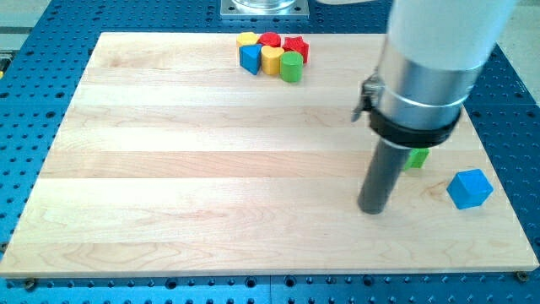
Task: Slightly move the green star to the right side
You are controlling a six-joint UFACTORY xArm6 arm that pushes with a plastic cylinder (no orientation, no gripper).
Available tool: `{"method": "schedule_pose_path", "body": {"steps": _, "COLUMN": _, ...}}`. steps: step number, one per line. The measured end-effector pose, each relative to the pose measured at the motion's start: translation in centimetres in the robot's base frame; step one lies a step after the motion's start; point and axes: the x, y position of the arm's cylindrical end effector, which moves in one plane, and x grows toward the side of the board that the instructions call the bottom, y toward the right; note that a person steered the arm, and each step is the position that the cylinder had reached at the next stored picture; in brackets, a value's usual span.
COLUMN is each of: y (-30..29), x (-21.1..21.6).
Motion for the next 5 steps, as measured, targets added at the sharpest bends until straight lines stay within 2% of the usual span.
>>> {"method": "schedule_pose_path", "body": {"steps": 1, "y": 2.4, "x": -1.0}}
{"method": "schedule_pose_path", "body": {"steps": 2, "y": 6.3, "x": -6.0}}
{"method": "schedule_pose_path", "body": {"steps": 3, "y": 6.7, "x": -8.7}}
{"method": "schedule_pose_path", "body": {"steps": 4, "y": 6.7, "x": -9.8}}
{"method": "schedule_pose_path", "body": {"steps": 5, "y": 4.1, "x": -8.5}}
